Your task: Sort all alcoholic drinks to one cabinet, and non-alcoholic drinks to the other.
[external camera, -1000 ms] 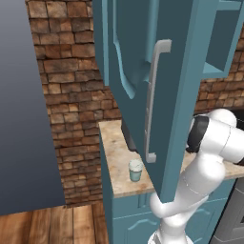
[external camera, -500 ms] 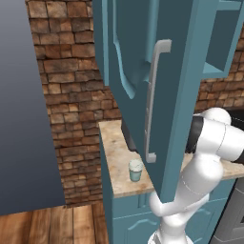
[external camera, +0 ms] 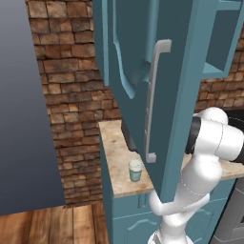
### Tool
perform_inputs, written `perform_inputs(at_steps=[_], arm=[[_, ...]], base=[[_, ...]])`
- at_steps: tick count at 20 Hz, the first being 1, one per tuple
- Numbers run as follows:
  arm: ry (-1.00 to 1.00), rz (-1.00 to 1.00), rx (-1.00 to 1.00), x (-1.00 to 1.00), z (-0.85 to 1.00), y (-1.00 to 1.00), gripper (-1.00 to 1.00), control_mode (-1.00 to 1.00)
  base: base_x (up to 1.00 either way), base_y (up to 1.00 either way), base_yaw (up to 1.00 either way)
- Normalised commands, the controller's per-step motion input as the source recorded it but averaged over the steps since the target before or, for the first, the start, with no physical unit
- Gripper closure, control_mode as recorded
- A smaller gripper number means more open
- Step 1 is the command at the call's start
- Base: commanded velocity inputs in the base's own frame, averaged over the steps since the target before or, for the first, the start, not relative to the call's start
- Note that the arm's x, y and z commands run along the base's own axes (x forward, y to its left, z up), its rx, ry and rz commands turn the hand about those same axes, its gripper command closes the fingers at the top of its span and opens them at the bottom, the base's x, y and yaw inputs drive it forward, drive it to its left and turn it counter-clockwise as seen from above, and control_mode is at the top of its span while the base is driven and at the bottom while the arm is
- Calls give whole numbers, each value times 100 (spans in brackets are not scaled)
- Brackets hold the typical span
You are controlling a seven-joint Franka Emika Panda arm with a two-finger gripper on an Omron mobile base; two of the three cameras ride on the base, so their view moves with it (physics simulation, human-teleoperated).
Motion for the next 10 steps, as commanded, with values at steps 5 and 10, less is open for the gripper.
perform_inputs(at_steps=[5,10], arm=[[5,0,0,-3,43,0,100,-100],[0,-3,1,-30,92,-21,100,-100]], base=[[0,0,0],[0,0,0]])
